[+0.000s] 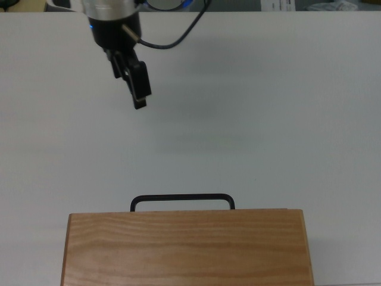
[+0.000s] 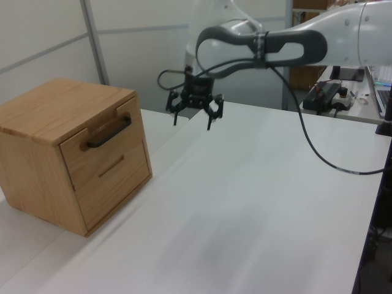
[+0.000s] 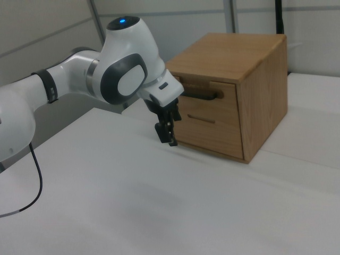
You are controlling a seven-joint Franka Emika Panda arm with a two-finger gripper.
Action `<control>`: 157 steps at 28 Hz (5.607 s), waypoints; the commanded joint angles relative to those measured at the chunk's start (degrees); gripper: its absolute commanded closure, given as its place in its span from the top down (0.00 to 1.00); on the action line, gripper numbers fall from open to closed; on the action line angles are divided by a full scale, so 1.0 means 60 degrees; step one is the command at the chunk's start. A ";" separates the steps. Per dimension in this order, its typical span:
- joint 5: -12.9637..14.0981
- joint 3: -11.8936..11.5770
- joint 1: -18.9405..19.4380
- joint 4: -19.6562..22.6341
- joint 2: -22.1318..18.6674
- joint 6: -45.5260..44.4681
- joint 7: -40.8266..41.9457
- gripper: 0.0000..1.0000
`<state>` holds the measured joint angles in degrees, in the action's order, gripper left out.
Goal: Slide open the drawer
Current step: 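Move the open gripper down toward the black handle of the upper drawer, then close the gripper around the black bar handle, then pull the handle outward, sliding the upper drawer out of the cabinet, then open the gripper to release the drawer handle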
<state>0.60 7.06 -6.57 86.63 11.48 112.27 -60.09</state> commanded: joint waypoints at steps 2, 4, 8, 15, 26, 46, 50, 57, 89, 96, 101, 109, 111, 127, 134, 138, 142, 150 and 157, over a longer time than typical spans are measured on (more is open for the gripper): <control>-0.0904 0.0068 0.0538 -0.0142 0.0415 0.1048 -0.2008 1.00; -0.1561 0.0126 0.0626 -0.0142 0.0517 0.1472 -0.2899 1.00; -0.2150 0.0507 0.0597 -0.0288 0.0854 0.2205 -0.3753 1.00; -0.2750 0.0902 0.0582 -0.1150 0.1935 0.3464 -0.4179 1.00; -0.4158 0.1474 0.0538 -0.2969 0.3432 0.3789 -0.5014 0.95; -0.5169 0.1621 0.0802 -0.3672 0.4136 0.3774 -0.5820 0.63; -0.5169 0.1636 0.0744 -0.3629 0.4121 0.3658 -0.5834 0.27; -0.5154 0.1650 0.0685 -0.3570 0.4033 0.3379 -0.6273 0.00; -0.4628 0.6263 -0.4264 0.0501 0.1339 0.2646 -0.7051 0.00; -0.4085 0.7552 -0.5788 0.1644 0.0592 0.2588 -0.6728 0.00; -0.3968 0.8679 -0.6916 0.2113 0.0313 0.2354 -0.6640 0.00; -0.3558 1.0292 -0.8411 0.2245 0.0283 0.1446 -0.6201 0.00; -0.3499 1.0497 -0.8631 0.2348 0.0269 0.1328 -0.6128 0.00; -0.3470 1.1990 -0.9977 0.2889 0.0137 0.0713 -0.5849 0.00; -0.3411 1.3046 -1.1106 0.3344 0.0151 0.0406 -0.5717 0.00; -0.3060 1.3281 -1.1444 0.3491 0.0151 0.0157 -0.5498 0.00; -0.3001 1.3325 -1.1473 0.3491 0.0151 -0.0063 -0.5453 0.00; -0.2986 1.3486 -1.1839 0.3652 0.0166 -0.0401 -0.5322 0.00; -0.2884 1.3472 -1.1840 0.3462 0.0166 -0.0328 -0.5000 0.41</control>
<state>-19.55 87.65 -76.08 103.75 13.69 119.40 -96.93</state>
